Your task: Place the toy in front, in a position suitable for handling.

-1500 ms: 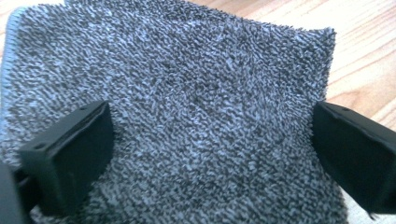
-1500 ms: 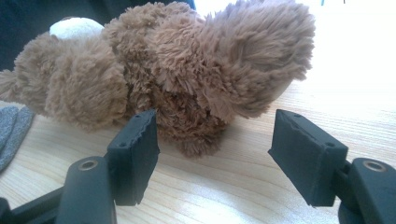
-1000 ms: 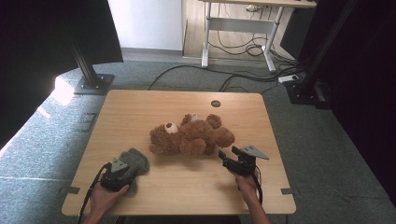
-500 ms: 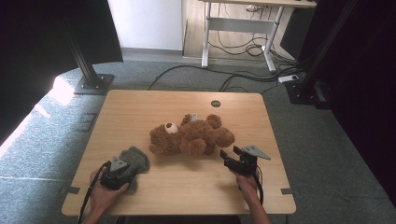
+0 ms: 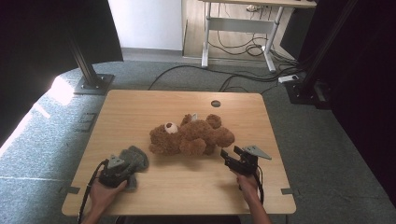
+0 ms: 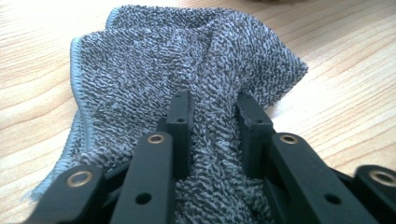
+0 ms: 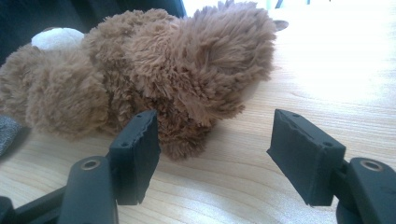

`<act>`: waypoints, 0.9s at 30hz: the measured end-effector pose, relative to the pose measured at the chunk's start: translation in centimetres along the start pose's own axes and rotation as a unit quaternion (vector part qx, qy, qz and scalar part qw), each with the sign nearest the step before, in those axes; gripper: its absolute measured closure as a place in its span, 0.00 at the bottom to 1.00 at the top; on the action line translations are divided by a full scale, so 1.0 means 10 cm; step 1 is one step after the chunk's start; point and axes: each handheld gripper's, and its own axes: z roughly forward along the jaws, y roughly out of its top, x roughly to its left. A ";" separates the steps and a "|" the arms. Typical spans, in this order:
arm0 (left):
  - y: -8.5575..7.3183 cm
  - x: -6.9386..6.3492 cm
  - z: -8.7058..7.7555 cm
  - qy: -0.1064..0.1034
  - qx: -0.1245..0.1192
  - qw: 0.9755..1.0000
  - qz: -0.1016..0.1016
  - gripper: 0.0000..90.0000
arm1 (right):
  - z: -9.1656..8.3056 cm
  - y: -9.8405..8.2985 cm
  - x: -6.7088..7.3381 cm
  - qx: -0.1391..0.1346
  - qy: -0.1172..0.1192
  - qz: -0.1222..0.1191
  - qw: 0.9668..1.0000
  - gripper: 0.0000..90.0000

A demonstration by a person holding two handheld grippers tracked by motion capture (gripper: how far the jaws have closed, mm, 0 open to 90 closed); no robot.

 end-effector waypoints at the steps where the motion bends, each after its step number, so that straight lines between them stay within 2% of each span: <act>1: 0.00 0.00 0.00 0.000 -0.001 1.000 0.001 0.80 | 0.00 0.00 0.00 0.000 0.000 0.001 1.000 0.36; 4: 0.01 0.02 -0.02 -0.005 -0.001 1.000 -0.003 0.83 | -0.02 0.02 0.00 -0.005 0.000 0.000 1.000 0.36; 6: 0.04 0.08 -0.11 -0.027 -0.029 0.999 -0.032 0.84 | -0.05 0.06 0.01 -0.011 -0.001 -0.004 1.000 0.36; 7: 0.04 0.08 -0.11 -0.027 -0.029 0.999 -0.032 0.84 | -0.05 0.06 0.01 -0.011 -0.001 -0.004 1.000 0.36; 10: 0.08 0.12 -0.23 -0.051 -0.064 0.995 -0.053 0.84 | -0.14 0.21 0.03 -0.033 0.002 -0.018 0.999 0.36; 11: 0.11 0.13 -0.30 -0.067 -0.082 0.992 -0.065 0.84 | -0.16 0.25 0.03 -0.037 0.001 -0.022 0.999 0.35; 12: 0.11 0.13 -0.30 -0.067 -0.082 0.992 -0.065 0.83 | -0.16 0.25 0.03 -0.037 0.001 -0.022 0.999 0.35; 14: 0.13 0.14 -0.37 -0.085 -0.103 0.988 -0.079 0.83 | -0.16 0.38 0.01 -0.040 -0.005 -0.027 0.999 0.32; 15: 0.13 0.14 -0.37 -0.085 -0.103 0.988 -0.079 0.83 | -0.16 0.38 0.01 -0.040 -0.005 -0.027 0.999 0.32; 16: 0.14 0.14 -0.39 -0.090 -0.110 0.986 -0.082 0.83 | -0.14 0.41 0.00 -0.037 -0.004 -0.026 0.999 0.30; 17: 0.15 0.14 -0.40 -0.091 -0.113 0.986 -0.083 0.83 | -0.07 0.50 -0.05 -0.029 -0.002 -0.025 0.999 0.27; 18: 0.15 0.14 -0.41 -0.091 -0.116 0.986 -0.084 0.83 | -0.07 0.50 -0.05 -0.029 -0.002 -0.025 0.999 0.27; 19: 0.16 0.14 -0.43 -0.091 -0.120 0.985 -0.085 0.83 | 0.04 0.56 -0.08 -0.010 0.013 -0.020 1.000 0.23; 20: 0.16 0.15 -0.44 -0.093 -0.124 0.984 -0.087 0.83 | 0.04 0.56 -0.08 -0.010 0.013 -0.020 1.000 0.23; 21: 0.17 0.15 -0.45 -0.097 -0.129 0.983 -0.092 0.83 | 0.11 0.58 -0.09 0.001 0.016 -0.021 1.000 0.23; 22: 0.17 0.16 -0.46 -0.101 -0.132 0.981 -0.095 0.83 | 0.18 0.58 -0.10 0.014 0.019 -0.023 0.999 0.22; 23: 0.19 0.15 -0.48 -0.106 -0.139 0.980 -0.097 0.83 | 0.33 0.57 -0.11 0.040 0.023 -0.025 0.999 0.22; 24: 0.19 0.15 -0.48 -0.106 -0.139 0.980 -0.097 0.83 | 0.33 0.57 -0.11 0.040 0.023 -0.025 0.999 0.22; 25: 0.21 0.14 -0.49 -0.109 -0.143 0.979 -0.096 0.83 | 0.45 0.53 -0.11 0.058 0.036 -0.019 0.997 0.22; 27: 0.25 0.11 -0.50 -0.113 -0.145 0.979 -0.092 0.83 | 0.52 0.49 -0.08 0.069 0.042 -0.017 0.997 0.25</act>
